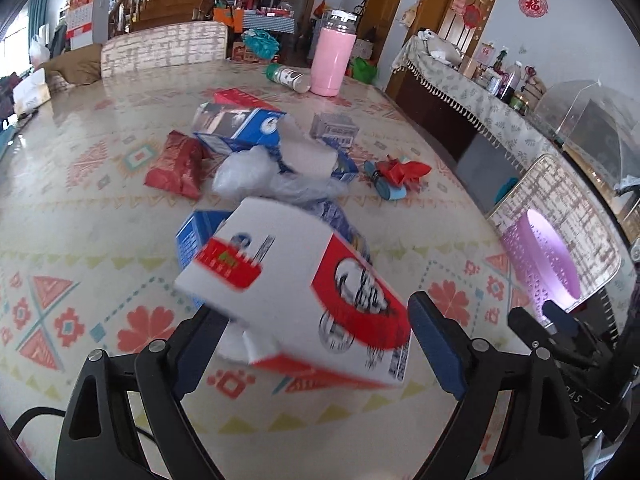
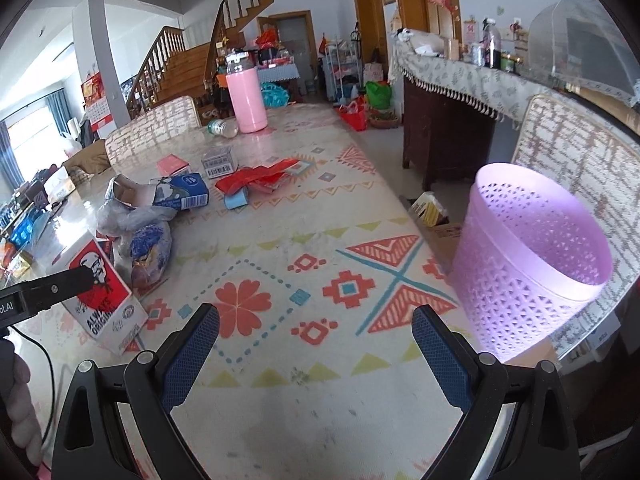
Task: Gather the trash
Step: 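Lift the KFC box with the left tool while the right tool grasps a red wrapper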
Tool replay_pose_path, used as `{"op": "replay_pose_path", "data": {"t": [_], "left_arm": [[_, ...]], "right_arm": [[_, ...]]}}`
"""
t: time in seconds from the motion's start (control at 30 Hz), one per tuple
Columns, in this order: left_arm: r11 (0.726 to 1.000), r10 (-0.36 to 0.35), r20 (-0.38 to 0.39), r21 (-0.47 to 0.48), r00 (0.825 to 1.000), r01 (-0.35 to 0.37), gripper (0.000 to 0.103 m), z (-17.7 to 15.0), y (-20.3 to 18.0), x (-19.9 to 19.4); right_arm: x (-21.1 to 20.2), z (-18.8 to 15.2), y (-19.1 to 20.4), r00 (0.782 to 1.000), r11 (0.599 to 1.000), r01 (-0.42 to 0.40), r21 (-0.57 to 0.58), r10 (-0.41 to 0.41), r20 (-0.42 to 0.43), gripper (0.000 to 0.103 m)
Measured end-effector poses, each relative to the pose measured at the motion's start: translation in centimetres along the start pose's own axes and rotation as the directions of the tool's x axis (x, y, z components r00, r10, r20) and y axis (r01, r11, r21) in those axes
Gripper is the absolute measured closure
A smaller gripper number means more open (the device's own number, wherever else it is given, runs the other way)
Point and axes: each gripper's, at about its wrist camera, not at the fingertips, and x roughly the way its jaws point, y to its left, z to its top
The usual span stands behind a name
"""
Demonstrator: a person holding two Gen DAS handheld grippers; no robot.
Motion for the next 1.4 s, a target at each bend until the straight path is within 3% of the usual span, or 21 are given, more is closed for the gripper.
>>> {"op": "replay_pose_path", "data": {"t": [0.07, 0.13, 0.17, 0.27, 0.3, 0.33, 0.47, 0.63, 0.77, 0.8, 0.9, 1.13, 1.4], "left_arm": [[1.0, -0.018, -0.002, -0.002, 1.0, 0.018, 0.013, 0.5, -0.1, 0.5], [0.999, -0.031, -0.014, -0.007, 0.999, 0.031, 0.028, 0.9, -0.3, 1.0], [0.999, -0.034, -0.03, -0.003, 0.999, 0.034, 0.051, 1.1, -0.5, 1.3], [0.997, -0.072, -0.033, -0.009, 0.997, 0.072, 0.066, 1.4, -0.7, 1.5], [0.997, -0.076, -0.032, -0.006, 0.997, 0.076, 0.079, 1.5, -0.8, 1.4], [0.996, -0.088, -0.033, -0.008, 0.996, 0.088, 0.081, 1.7, -0.8, 1.3], [0.99, -0.143, -0.044, -0.024, 0.989, 0.142, 0.087, 1.9, -0.7, 1.2], [0.984, -0.179, -0.041, -0.013, 0.983, 0.178, 0.092, 2.0, -0.9, 0.3], [0.981, -0.194, -0.034, 0.007, 0.98, 0.195, 0.099, 2.2, -1.2, -0.4], [0.981, -0.195, -0.033, 0.01, 0.98, 0.196, 0.099, 2.2, -1.3, -0.5], [0.979, -0.204, -0.033, 0.018, 0.978, 0.205, 0.1, 2.2, -1.5, -0.6], [0.978, -0.205, -0.021, 0.021, 0.979, 0.205, 0.101, 2.2, -2.1, -1.3], [0.98, -0.192, 0.009, 0.059, 0.981, 0.191, 0.101, 1.9, -3.9, -2.9]], "right_arm": [[0.7, 0.9, -0.1, 1.0, 1.0, -0.022, 0.007, 0.022, -0.008, 0.004], [1.8, 2.3, -0.2, 0.999, 0.999, -0.039, 0.007, 0.039, -0.021, 0.004], [2.4, 3.1, -0.2, 0.999, 0.999, -0.045, 0.005, 0.045, -0.024, 0.004], [4.4, 5.4, -0.2, 0.997, 0.997, -0.074, 0.009, 0.074, -0.036, 0.004], [5.3, 6.2, -0.1, 0.995, 0.996, -0.09, 0.017, 0.09, -0.043, 0.004], [6.2, 6.9, -0.1, 0.993, 0.994, -0.106, 0.028, 0.107, -0.051, 0.004], [10.2, 9.5, 0.2, 0.983, 0.985, -0.156, 0.071, 0.162, -0.092, 0.005], [15.6, 12.1, 0.3, 0.963, 0.963, -0.202, 0.178, 0.228, -0.144, 0.017], [18.0, 13.5, 0.6, 0.963, 0.958, -0.19, 0.216, 0.225, -0.147, 0.027], [18.3, 13.7, 0.8, 0.964, 0.958, -0.188, 0.216, 0.222, -0.149, 0.035], [19.1, 14.1, 1.2, 0.953, 0.954, -0.205, 0.217, 0.245, -0.177, 0.079], [16.3, 13.6, 0.7, 0.946, 0.939, -0.267, 0.216, 0.298, -0.126, 0.097], [10.3, 12.9, -0.6, 0.951, 0.941, -0.297, 0.161, 0.307, -0.044, 0.1]]}}
